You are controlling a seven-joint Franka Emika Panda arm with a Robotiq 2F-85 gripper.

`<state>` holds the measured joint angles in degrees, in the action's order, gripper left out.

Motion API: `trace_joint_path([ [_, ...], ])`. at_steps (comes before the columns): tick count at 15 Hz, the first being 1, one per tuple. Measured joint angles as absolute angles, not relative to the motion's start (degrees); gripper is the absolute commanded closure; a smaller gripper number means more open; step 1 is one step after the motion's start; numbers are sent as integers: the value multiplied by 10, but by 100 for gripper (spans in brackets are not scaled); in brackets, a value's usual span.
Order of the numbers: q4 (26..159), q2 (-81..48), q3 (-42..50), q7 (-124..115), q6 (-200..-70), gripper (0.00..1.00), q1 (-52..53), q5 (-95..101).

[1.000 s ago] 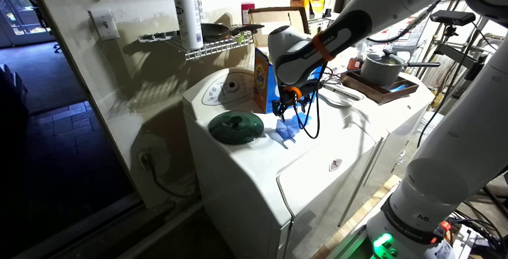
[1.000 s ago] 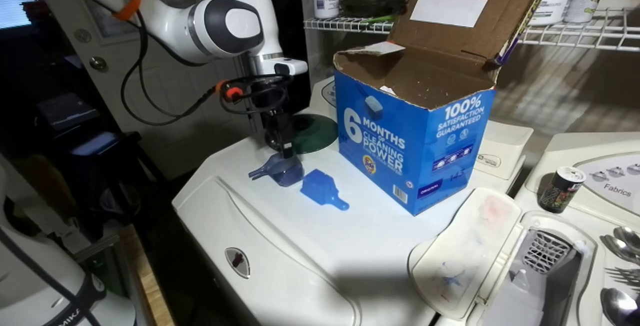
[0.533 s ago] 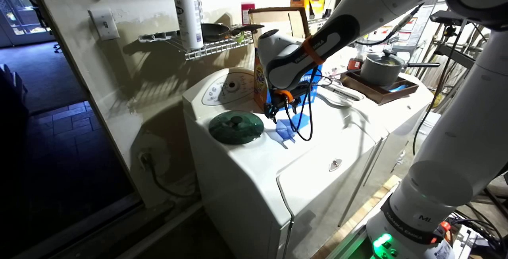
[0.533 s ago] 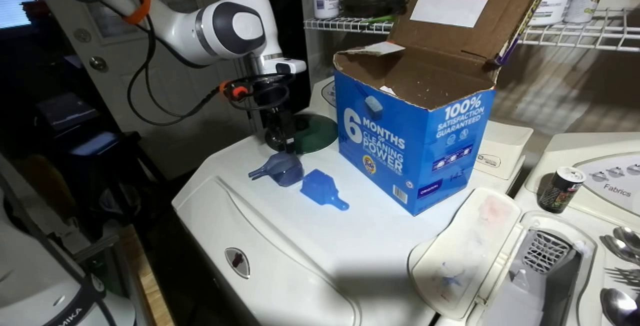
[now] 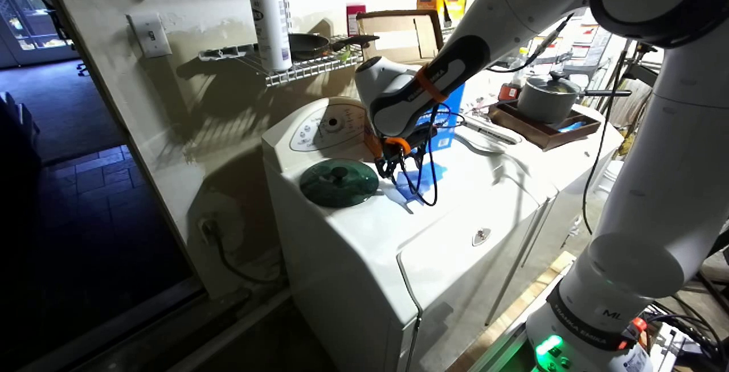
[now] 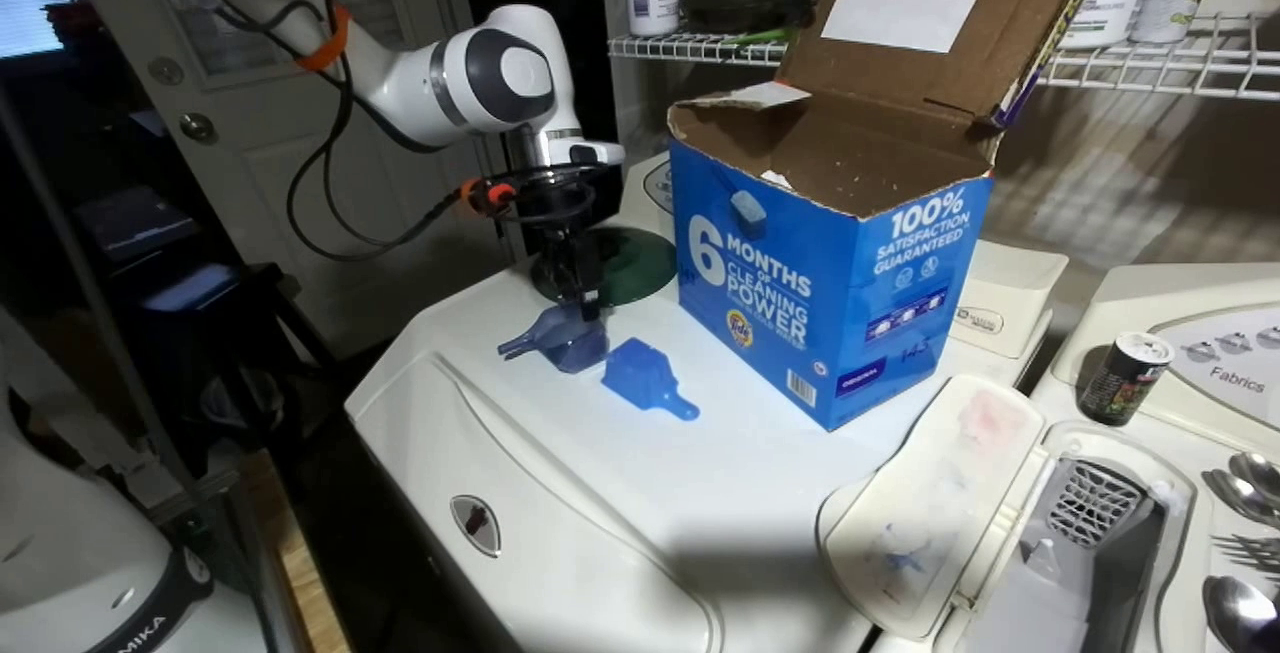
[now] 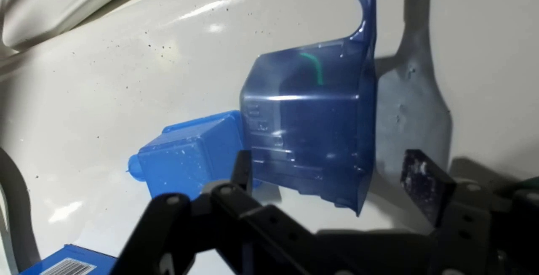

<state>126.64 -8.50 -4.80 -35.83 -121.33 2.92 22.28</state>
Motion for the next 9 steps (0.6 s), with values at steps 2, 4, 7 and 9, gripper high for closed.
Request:
trace_joint_path([
  [2, 1253, -95, -44, -364, -1200, 54, 38, 227],
  [4, 1241, -99, -41, -370, -1185, 69, 46, 230],
  [7, 1224, -100, -37, -381, -1172, 91, 51, 233],
  [9, 1215, -99, -35, -385, -1170, 98, 52, 233],
])
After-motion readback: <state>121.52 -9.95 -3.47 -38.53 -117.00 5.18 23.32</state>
